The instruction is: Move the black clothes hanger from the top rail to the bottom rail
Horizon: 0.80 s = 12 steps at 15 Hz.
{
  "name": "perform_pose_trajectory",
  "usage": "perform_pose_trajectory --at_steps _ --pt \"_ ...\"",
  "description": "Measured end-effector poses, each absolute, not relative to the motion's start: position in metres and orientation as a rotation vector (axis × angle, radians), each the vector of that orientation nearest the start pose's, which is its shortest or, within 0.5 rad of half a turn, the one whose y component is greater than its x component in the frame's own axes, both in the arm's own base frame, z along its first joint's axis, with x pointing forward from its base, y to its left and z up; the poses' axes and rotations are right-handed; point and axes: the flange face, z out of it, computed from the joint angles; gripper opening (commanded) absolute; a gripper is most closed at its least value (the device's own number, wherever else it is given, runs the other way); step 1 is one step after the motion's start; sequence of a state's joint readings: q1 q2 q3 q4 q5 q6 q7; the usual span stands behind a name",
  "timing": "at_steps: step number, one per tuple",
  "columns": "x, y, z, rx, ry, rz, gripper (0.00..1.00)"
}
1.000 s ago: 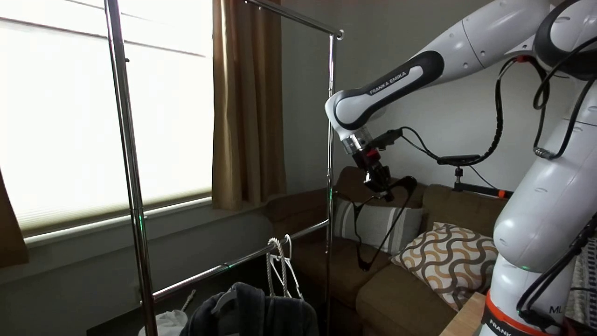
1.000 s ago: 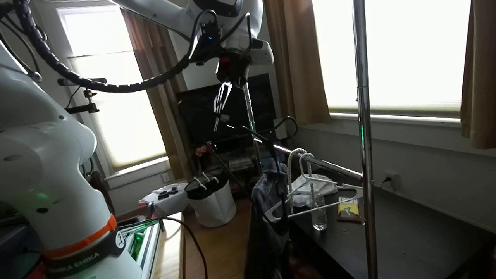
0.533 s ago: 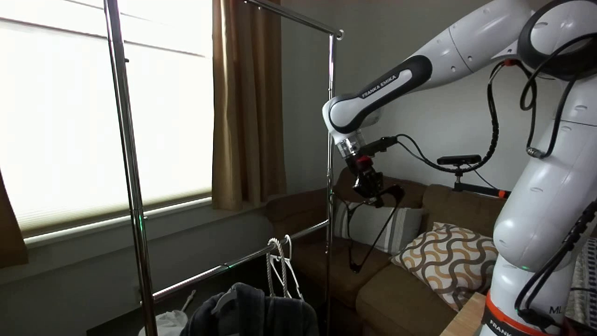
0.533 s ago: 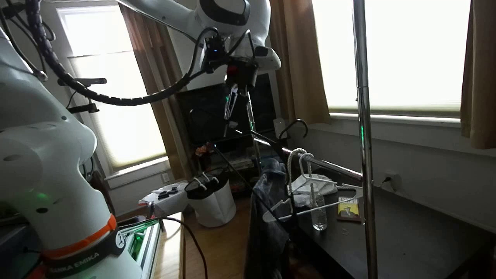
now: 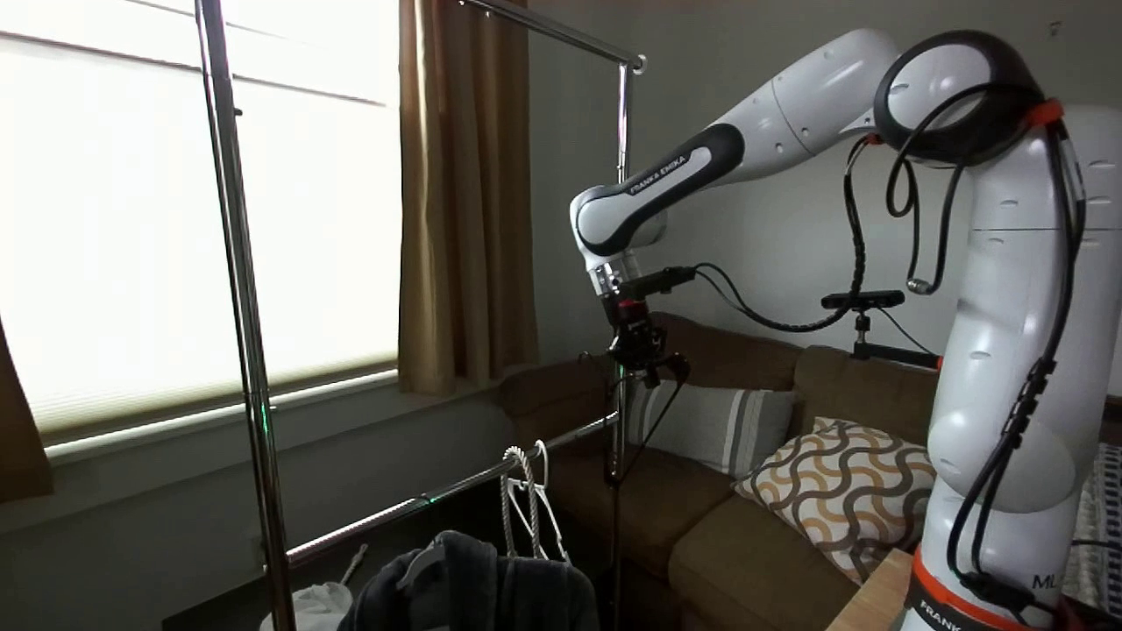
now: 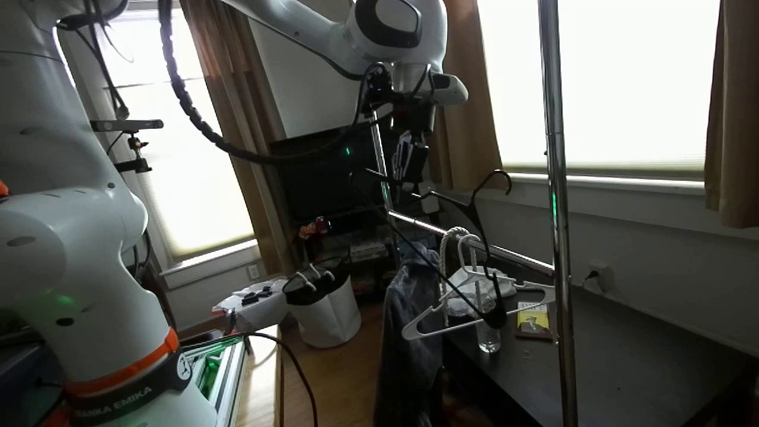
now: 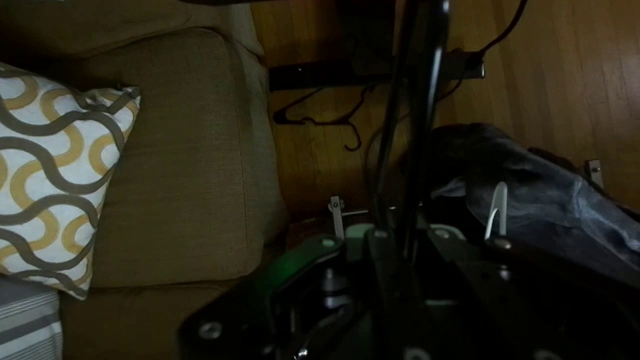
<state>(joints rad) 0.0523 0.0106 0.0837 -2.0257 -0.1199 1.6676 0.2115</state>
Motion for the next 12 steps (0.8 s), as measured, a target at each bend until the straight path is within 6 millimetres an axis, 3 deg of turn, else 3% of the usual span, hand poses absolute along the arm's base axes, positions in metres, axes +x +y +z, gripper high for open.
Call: perform_pose_trajectory --at_steps 5,10,11,12 --pt "0.549 0.078 0.391 -3.257 0.016 0.604 0.02" --pt "0.567 0.088 0.357 -3.238 -0.007 0.697 0.02" --pt "0.569 0.089 0.353 -3.234 -0.009 0.712 0.12" --pt "0.571 0.089 0.349 -3.232 -0.01 0.722 0.34"
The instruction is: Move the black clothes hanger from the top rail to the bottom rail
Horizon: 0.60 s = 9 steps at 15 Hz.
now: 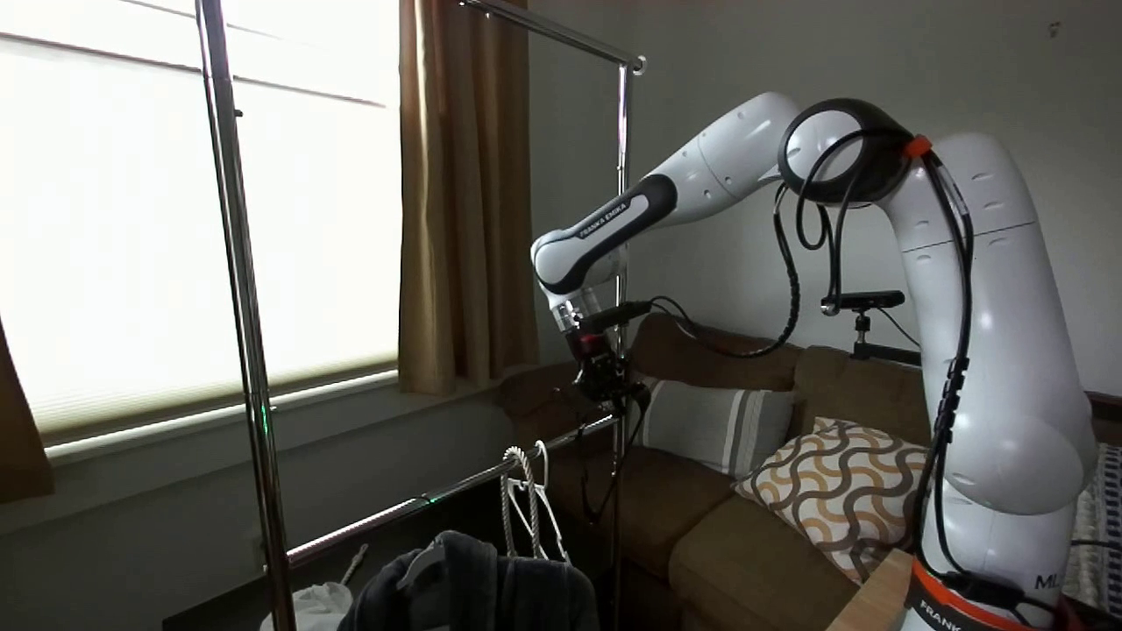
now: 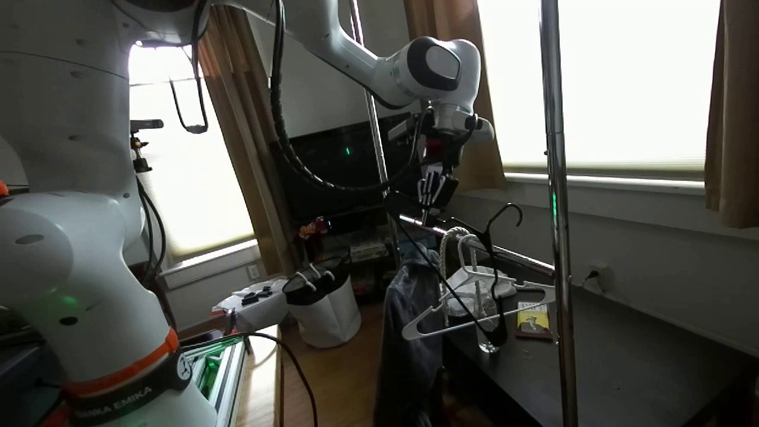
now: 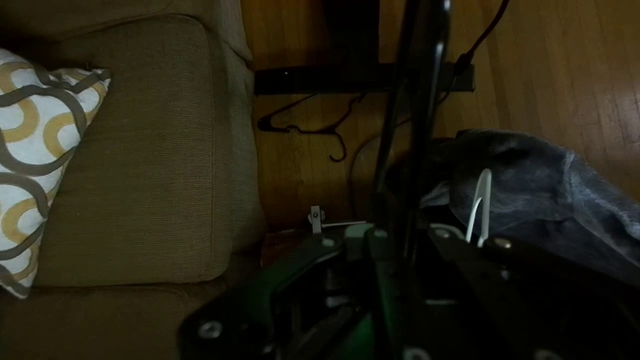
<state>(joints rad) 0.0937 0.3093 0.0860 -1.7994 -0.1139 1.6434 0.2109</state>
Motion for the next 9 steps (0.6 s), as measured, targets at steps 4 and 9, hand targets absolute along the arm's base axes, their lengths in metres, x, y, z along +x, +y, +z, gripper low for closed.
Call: perform_pose_trajectory --at_steps 4,9 --pt "0.578 0.091 0.342 -3.219 -0.006 0.739 0.51" --pt "0.573 0.095 0.355 -3.217 -0.007 0.786 0.88"
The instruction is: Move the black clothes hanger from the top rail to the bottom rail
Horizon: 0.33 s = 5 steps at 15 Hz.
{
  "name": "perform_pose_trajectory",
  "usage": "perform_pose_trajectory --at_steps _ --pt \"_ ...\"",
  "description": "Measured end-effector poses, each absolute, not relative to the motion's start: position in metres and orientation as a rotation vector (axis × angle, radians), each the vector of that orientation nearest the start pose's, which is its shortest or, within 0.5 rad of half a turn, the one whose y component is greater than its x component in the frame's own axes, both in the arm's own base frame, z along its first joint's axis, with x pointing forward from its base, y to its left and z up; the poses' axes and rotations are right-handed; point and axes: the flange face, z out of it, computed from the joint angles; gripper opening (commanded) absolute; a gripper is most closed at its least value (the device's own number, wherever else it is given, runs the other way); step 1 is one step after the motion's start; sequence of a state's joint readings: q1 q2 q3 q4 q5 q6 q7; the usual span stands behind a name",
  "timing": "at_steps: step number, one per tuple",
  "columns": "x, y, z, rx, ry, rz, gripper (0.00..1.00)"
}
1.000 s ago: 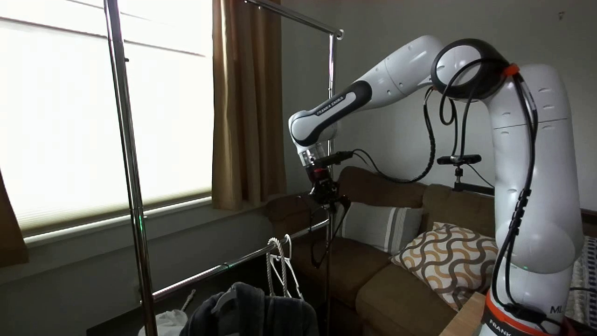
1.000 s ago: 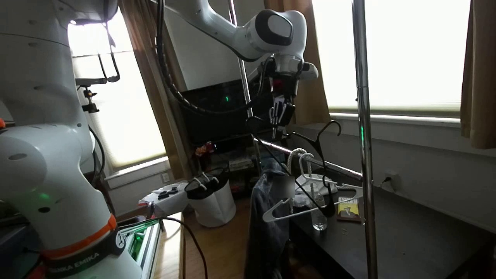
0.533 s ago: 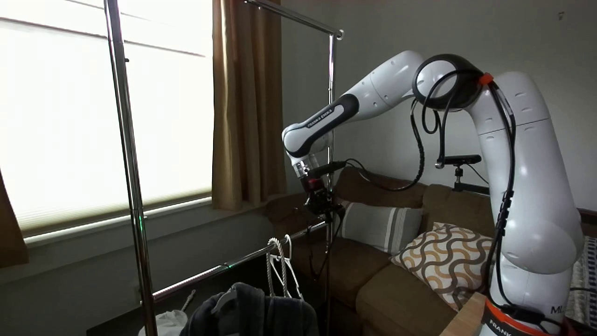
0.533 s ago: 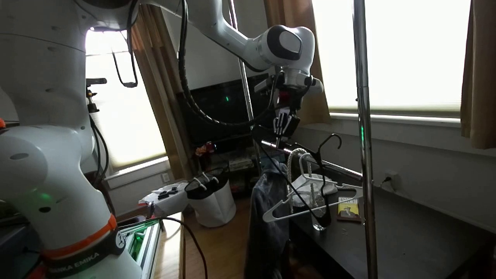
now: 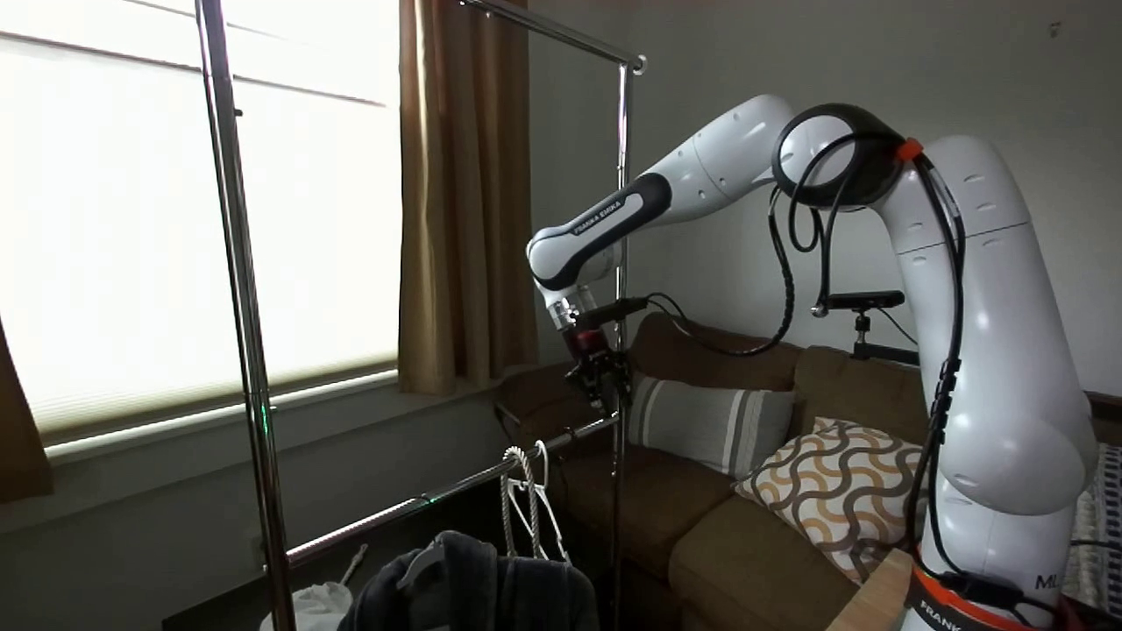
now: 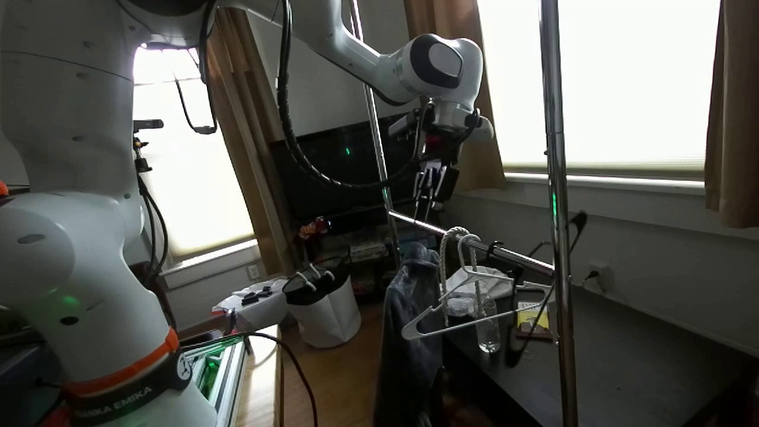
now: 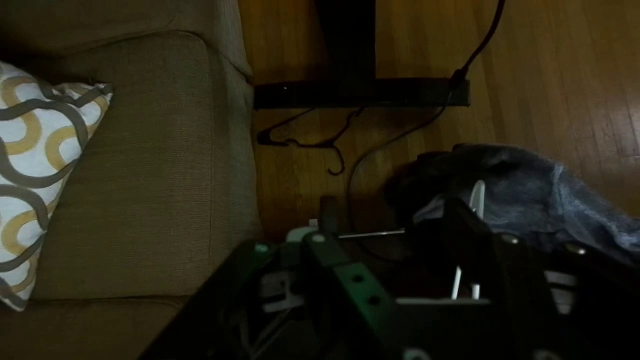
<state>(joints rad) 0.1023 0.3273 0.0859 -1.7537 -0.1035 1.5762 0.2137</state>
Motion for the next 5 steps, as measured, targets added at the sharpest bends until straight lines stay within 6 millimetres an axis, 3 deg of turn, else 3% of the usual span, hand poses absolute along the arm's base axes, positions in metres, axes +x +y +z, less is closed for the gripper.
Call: perform_pose_trajectory --at_steps 2,5 --pt "0.565 0.102 0.371 -3.231 0.002 0.774 1.0" --pt "0.545 0.12 0.406 -3.269 0.048 0.679 1.0"
